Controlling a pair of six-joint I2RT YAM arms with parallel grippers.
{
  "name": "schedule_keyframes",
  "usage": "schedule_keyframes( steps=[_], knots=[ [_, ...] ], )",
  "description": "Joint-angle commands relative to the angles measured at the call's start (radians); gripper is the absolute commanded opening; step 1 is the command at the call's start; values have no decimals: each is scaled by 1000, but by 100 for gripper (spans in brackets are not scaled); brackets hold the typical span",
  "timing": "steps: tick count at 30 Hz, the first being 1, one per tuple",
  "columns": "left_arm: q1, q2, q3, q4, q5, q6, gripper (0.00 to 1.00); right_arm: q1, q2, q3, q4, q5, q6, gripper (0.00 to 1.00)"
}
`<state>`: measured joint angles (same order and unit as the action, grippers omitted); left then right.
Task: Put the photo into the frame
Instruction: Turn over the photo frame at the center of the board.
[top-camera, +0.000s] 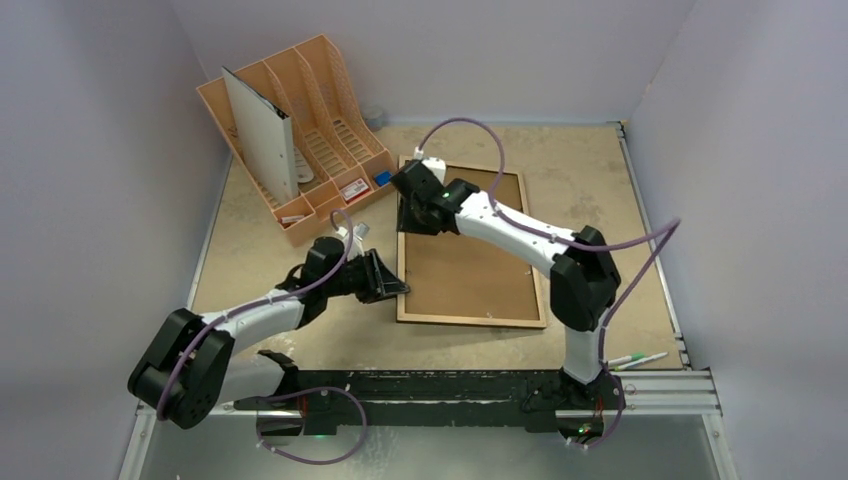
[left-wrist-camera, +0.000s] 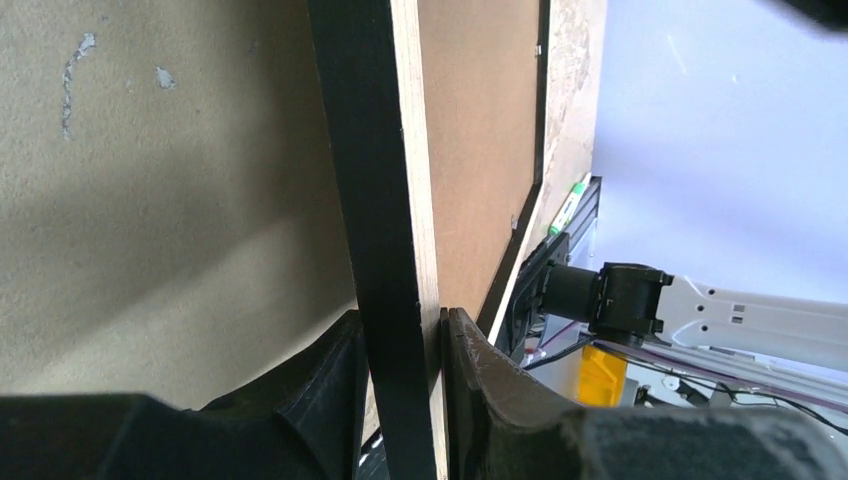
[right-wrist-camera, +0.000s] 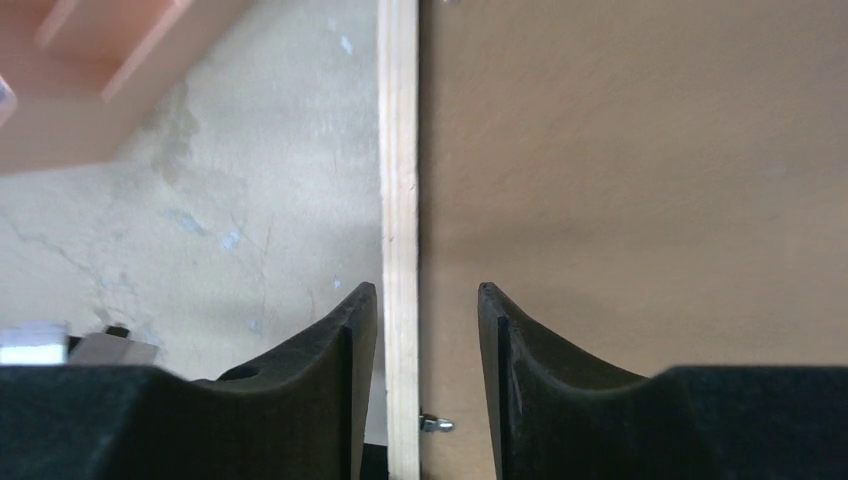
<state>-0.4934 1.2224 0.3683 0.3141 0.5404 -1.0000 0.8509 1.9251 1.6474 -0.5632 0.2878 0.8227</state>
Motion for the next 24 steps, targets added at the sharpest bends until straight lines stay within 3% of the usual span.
schedule_keyframes(
  steps=[1, 5, 11, 16, 24],
  knots=[
    [-4, -59, 105, -84, -12, 111, 0, -69, -129, 9, 2, 83, -32, 48],
    [4, -85, 225, -267, -68, 201, 0, -85, -163, 31, -16, 120, -54, 57],
    [54, -64, 480, -533, -103, 358, 0, -133, -236, 44, -13, 125, -68, 61],
    [57, 3, 717, -821, -169, 567, 0, -156, -298, 34, 16, 124, -75, 70],
    [56, 59, 899, -934, -162, 685, 0, -190, -333, 29, 94, 28, -54, 83]
  ],
)
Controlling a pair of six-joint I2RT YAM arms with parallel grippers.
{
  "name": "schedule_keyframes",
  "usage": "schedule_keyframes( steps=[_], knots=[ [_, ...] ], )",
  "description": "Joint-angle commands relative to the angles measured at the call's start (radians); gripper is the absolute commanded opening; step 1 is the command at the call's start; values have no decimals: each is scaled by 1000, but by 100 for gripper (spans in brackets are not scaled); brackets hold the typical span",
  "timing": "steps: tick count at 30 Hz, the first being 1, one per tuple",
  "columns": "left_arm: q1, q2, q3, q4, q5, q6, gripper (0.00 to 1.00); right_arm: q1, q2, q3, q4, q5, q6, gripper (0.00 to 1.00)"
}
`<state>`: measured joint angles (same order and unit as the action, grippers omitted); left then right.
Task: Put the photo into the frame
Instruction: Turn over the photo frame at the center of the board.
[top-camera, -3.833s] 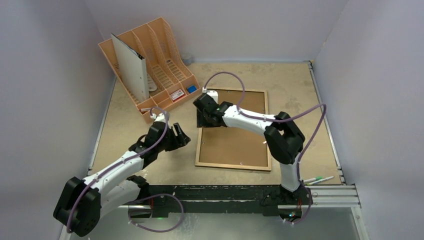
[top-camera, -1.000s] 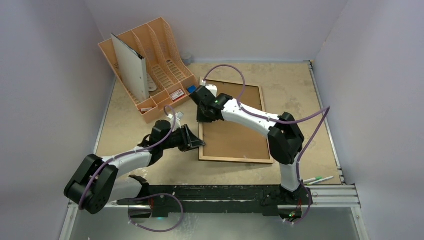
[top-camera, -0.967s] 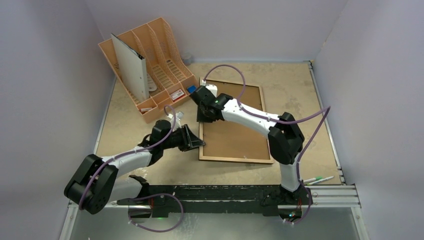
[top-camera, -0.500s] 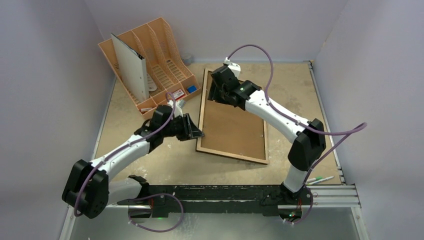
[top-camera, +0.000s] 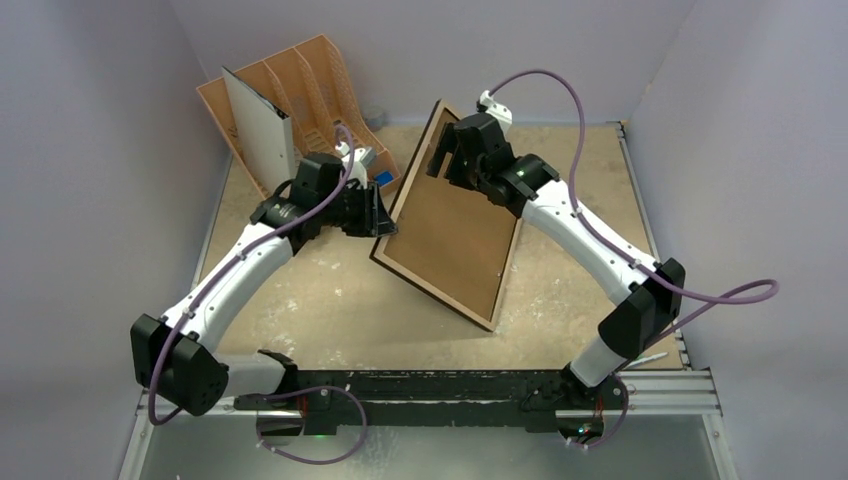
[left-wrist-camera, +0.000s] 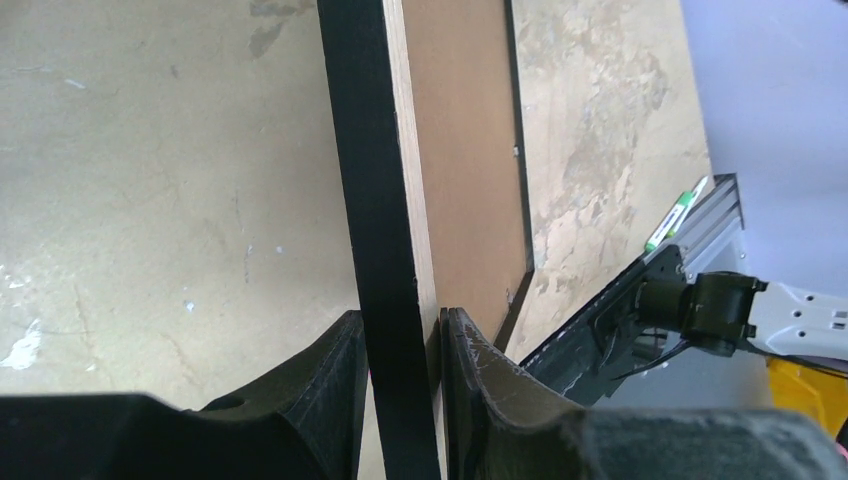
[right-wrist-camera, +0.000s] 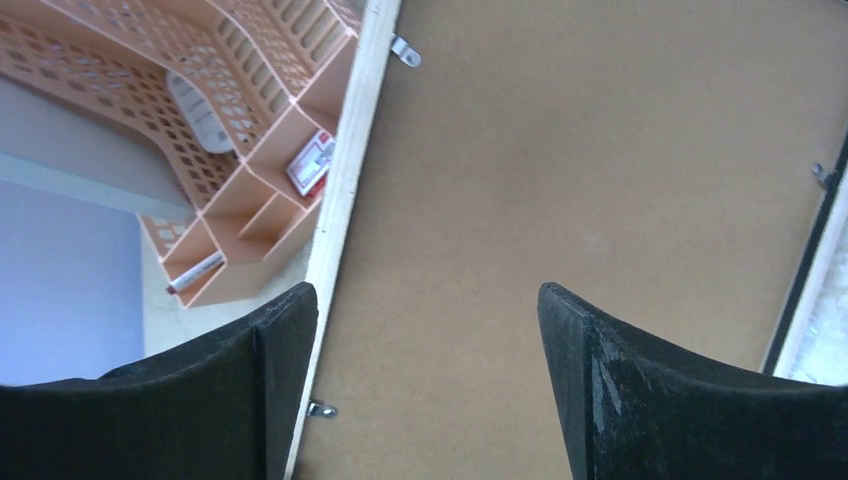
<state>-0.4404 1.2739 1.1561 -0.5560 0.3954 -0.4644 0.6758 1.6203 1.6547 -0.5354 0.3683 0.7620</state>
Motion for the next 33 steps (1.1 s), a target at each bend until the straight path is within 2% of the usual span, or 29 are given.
schedule_keyframes(
  steps=[1, 6, 17, 27, 33],
  knots=[
    [3, 14, 136, -73, -15, 164, 0, -18, -26, 28, 77, -67, 4, 85],
    [3, 49, 263, -110, -14, 231, 0, -28, 47, 117, 80, -97, -22, 93],
    [3, 116, 419, -130, 6, 286, 0, -31, 190, 341, 3, -133, -48, 92],
    [3, 141, 514, -115, 1, 323, 0, -34, 159, 298, -26, -142, -26, 90],
    [2, 128, 536, -100, 70, 358, 0, -36, 116, 245, -36, -151, -11, 88]
  ],
)
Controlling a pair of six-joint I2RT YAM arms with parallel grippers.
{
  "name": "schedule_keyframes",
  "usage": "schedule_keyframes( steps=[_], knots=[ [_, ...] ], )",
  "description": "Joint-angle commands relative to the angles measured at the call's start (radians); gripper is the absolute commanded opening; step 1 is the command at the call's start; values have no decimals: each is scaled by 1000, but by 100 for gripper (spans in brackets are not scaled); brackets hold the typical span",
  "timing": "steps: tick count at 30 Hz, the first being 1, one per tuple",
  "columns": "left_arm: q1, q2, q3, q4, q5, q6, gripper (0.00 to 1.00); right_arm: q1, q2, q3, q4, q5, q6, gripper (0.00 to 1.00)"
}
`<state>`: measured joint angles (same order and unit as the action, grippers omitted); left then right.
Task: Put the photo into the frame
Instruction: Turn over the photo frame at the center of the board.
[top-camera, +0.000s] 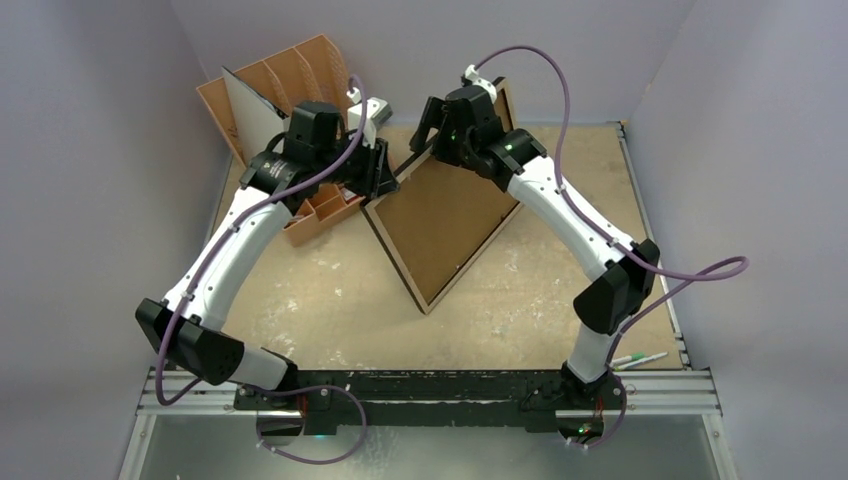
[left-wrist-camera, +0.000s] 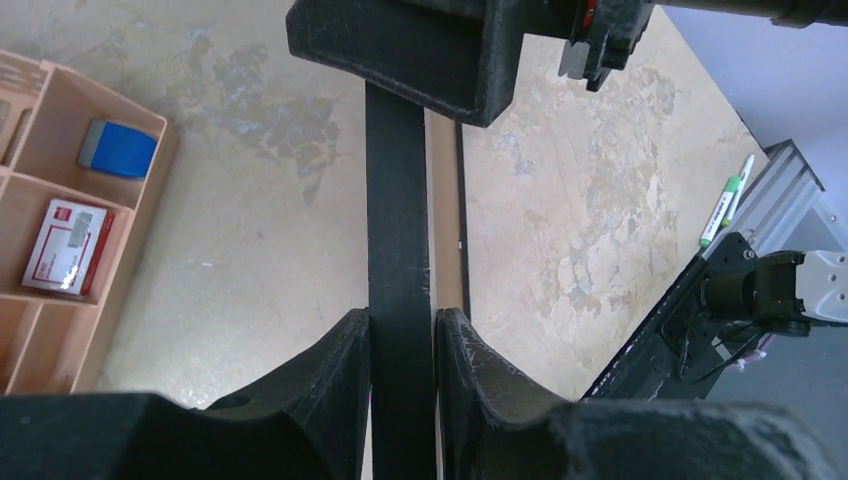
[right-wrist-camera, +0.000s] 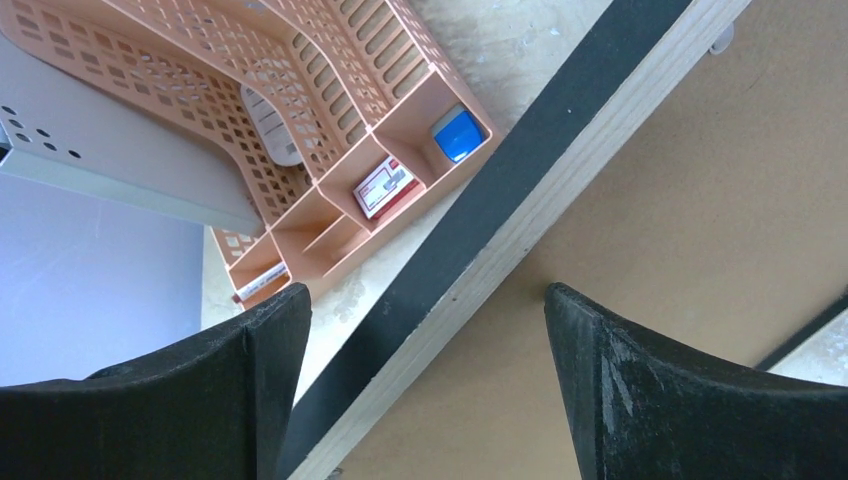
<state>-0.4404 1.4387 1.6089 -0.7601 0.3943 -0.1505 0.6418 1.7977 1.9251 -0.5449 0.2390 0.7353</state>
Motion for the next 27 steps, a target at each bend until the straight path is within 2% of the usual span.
schedule_keyframes(
  steps=[1, 4, 9, 11, 12, 16, 23, 27],
  knots=[
    [2, -38, 82, 111, 88, 41, 0, -3, -66, -31, -33, -25, 21, 87],
    [1, -41, 70, 131, 163, 33, 0, -5, -95, -63, -29, -35, 37, 86],
    [-8, -47, 37, 132, 210, 35, 0, -8, -148, -126, -18, -51, 64, 83],
    [-8, -53, 29, 129, 281, 40, 7, -9, -171, -150, -16, -53, 72, 81],
    [-8, -58, 22, 136, 329, 43, 13, -10, -183, -163, -15, -54, 76, 79],
    [-8, -101, -49, 261, 475, -31, 32, -14, -237, -209, -9, -63, 92, 73],
    [-8, -130, -153, 464, 640, -190, 47, -19, -335, -315, 3, -75, 124, 67],
    [-8, -136, -205, 602, 678, -316, 55, -20, -390, -356, -9, -70, 135, 67]
  ],
)
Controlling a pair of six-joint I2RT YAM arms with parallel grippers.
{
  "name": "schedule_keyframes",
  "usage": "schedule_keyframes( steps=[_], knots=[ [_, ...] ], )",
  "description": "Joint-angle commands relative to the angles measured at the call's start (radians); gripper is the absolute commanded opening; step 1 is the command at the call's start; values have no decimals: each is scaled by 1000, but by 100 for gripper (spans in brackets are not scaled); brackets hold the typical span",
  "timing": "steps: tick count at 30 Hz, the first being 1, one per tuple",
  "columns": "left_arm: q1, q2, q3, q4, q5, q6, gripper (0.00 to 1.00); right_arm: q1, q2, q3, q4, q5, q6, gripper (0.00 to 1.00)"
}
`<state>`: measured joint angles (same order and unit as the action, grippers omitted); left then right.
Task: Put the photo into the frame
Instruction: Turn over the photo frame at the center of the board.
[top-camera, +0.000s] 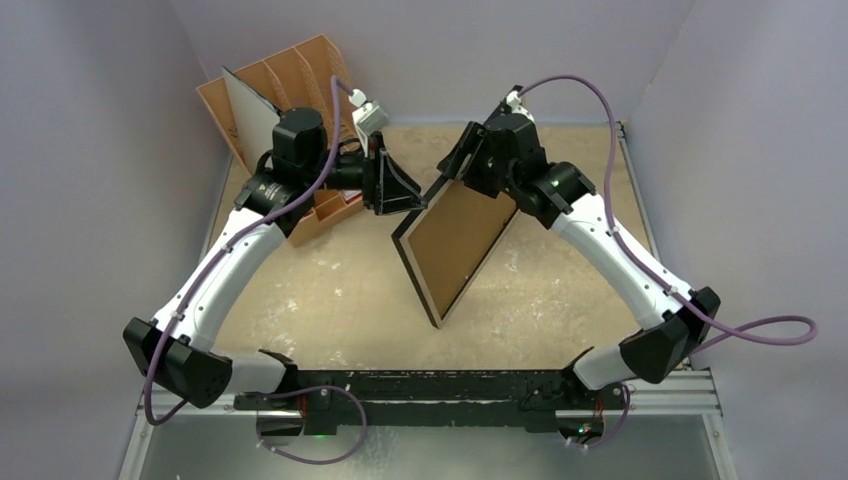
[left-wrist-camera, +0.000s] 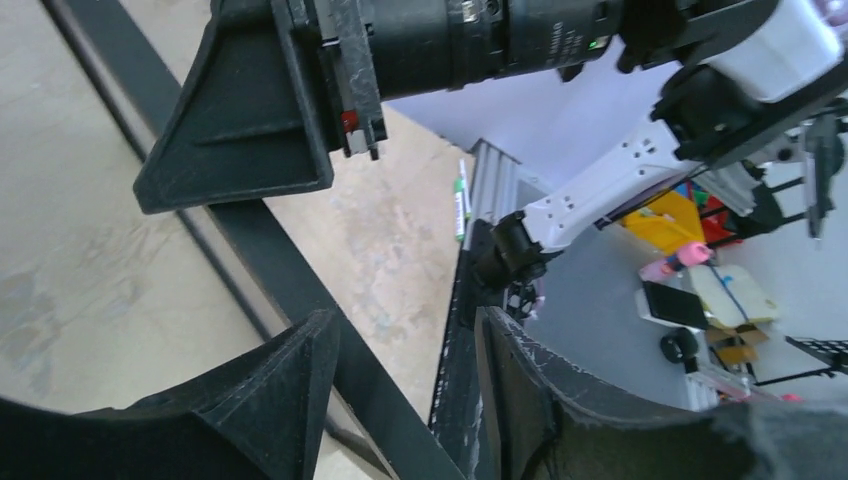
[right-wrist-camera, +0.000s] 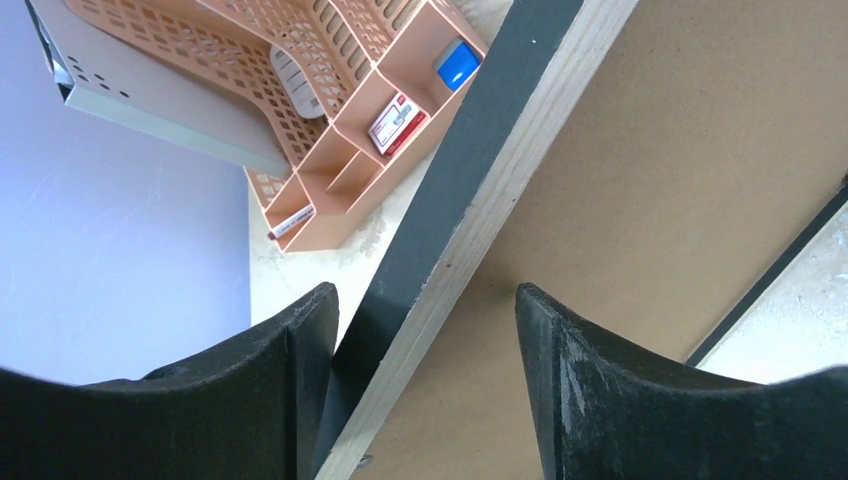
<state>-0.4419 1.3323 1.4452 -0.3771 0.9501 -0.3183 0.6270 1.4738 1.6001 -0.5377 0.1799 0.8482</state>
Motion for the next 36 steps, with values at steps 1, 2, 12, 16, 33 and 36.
schedule_keyframes(
  steps=[1, 2, 12, 16, 33, 36],
  knots=[
    [-6, -29, -50, 243, 122, -172, 56, -6, -81, -40, -22, -7, 24, 66],
    [-6, -26, -54, 249, 118, -181, 57, -6, -94, -50, -28, -1, 26, 64],
    [-6, 24, -79, 208, 15, -192, 60, -12, -225, -135, -122, 49, 39, 51],
    [-6, 58, -91, 148, -42, -174, 60, -12, -286, -161, -184, 82, 55, 54],
    [-6, 125, -173, 126, -130, -165, 59, -12, -413, -159, -427, 170, 104, 65],
    [-6, 121, -180, 107, -163, -163, 59, -12, -422, -195, -415, 177, 105, 59]
  ],
)
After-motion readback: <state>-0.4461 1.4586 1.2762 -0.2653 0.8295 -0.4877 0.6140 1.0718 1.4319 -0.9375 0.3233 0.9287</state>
